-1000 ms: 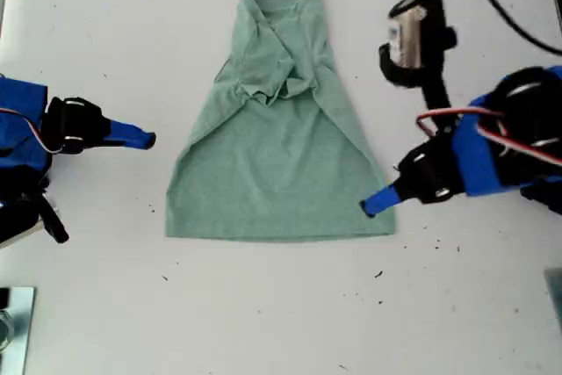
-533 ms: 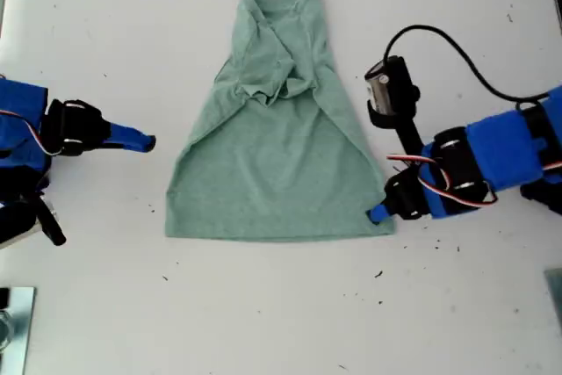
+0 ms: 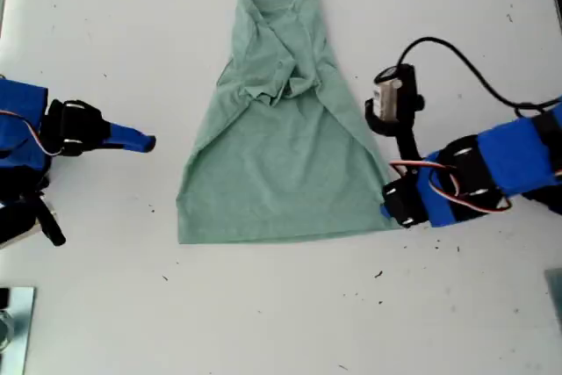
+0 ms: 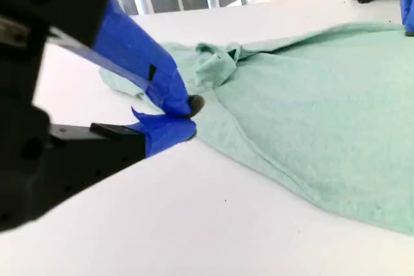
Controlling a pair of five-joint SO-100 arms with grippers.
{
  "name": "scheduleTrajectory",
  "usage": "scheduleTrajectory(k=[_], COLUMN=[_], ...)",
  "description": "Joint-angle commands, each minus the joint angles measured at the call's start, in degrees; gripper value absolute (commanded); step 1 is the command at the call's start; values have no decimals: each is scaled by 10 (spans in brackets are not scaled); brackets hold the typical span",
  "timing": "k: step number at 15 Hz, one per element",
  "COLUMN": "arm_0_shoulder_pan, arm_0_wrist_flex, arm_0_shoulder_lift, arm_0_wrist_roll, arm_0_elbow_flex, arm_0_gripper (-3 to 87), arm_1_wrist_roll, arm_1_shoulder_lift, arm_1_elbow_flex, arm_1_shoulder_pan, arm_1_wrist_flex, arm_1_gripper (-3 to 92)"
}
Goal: Fold t shirt
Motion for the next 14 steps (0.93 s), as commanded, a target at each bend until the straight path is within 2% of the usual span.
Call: scheduleTrajectory(k=[1,3,7,10,12,13,14], arm_0_shoulder_pan=[11,11,13,11,11,11,11], arm_0_wrist_flex=[-5,-5,-5,-5,-5,-5,-5], arm_0_shoulder_lift=[4,4,4,5,5,5,5], arm_0_wrist_roll=[6,6,6,6,6,6,6], arm_0_elbow_flex=[8,8,8,8,8,8,8], arm_0_gripper=[-1,-1,-1,-1,-1,-1,-1], arm_1_wrist_roll=[-49,-83,-112,-111,-97,-94,-90], arm_1_shoulder_lift=[40,18,-48,-148,-182,-205,-236], arm_1_elbow_flex=[-159,-349,-546,-603,-549,-513,-495], arm_1_shoulder_pan=[9,18,22,32,47,54,58], arm_1_wrist_flex=[236,379,392,303,200,137,93], arm_1_gripper=[-9,-9,-8,-8,-6,51,181])
